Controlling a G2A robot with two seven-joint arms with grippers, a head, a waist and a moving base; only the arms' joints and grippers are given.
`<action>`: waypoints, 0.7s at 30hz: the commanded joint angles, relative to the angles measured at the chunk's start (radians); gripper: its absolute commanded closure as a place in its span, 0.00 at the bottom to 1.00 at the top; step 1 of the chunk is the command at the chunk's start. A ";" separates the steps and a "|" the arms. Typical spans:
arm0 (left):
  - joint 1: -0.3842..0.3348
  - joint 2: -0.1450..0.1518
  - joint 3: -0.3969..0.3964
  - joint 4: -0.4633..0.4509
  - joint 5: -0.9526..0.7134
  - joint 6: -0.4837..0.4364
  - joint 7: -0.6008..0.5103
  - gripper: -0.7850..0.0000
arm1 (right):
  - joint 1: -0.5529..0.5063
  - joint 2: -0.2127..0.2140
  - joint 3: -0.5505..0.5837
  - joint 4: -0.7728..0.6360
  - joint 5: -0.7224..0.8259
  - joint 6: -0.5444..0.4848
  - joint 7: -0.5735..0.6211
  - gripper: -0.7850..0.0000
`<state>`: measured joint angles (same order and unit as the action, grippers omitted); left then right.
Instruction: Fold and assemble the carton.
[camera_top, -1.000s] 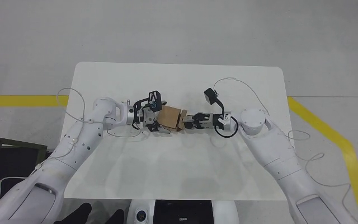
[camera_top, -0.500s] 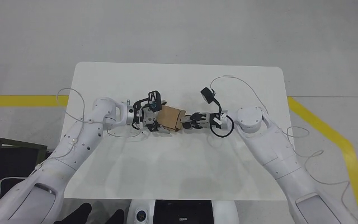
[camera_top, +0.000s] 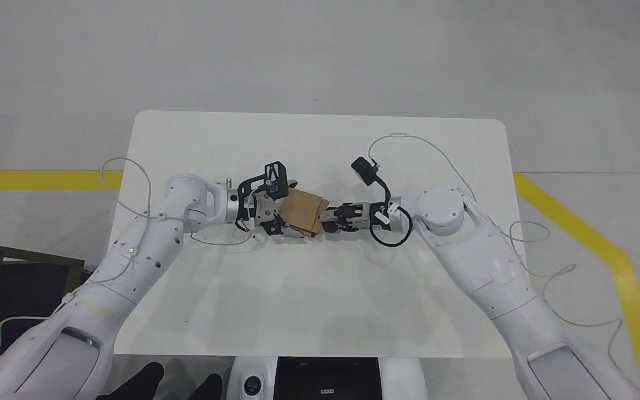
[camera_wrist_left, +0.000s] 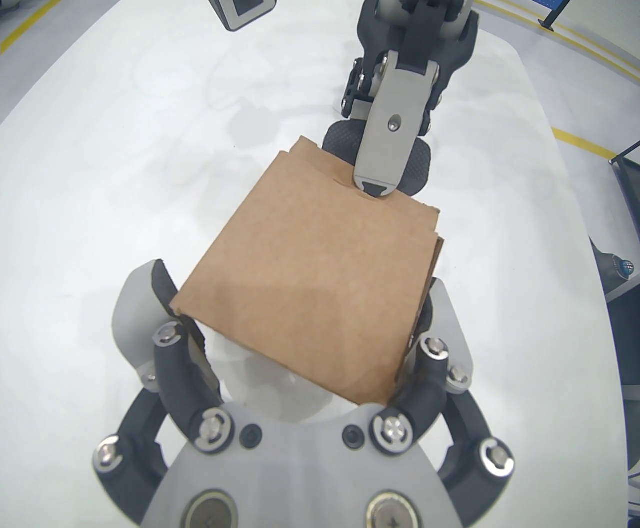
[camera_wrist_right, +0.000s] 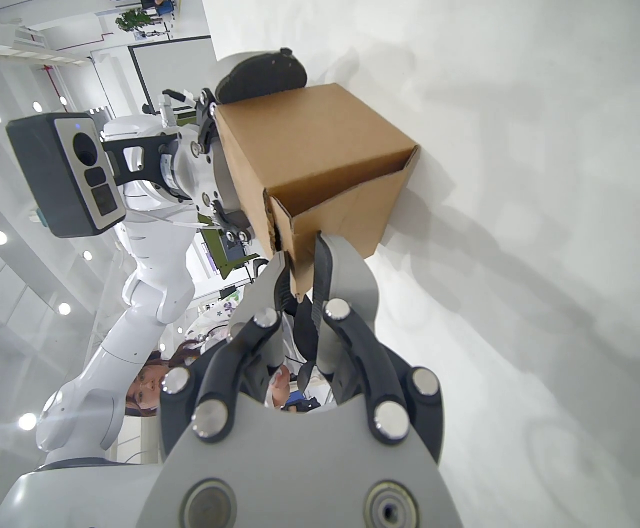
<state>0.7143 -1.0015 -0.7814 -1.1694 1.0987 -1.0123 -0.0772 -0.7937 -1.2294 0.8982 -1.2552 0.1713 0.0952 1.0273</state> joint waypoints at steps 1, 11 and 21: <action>0.000 0.000 0.001 0.000 0.000 0.000 0.000 0.00 | 0.001 0.000 -0.001 0.001 -0.001 0.000 0.004 0.91; -0.001 -0.001 0.006 -0.006 0.001 0.000 -0.001 0.00 | 0.033 -0.010 -0.020 0.017 -0.009 -0.022 0.017 0.90; -0.002 0.000 0.006 -0.001 -0.001 0.000 -0.001 0.00 | 0.039 -0.012 -0.014 0.027 -0.002 -0.037 0.021 0.86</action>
<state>0.7116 -1.0013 -0.7751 -1.1715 1.0987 -1.0123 -0.0787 -0.7515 -1.2424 0.8810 -1.2265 0.1703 0.0578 1.0481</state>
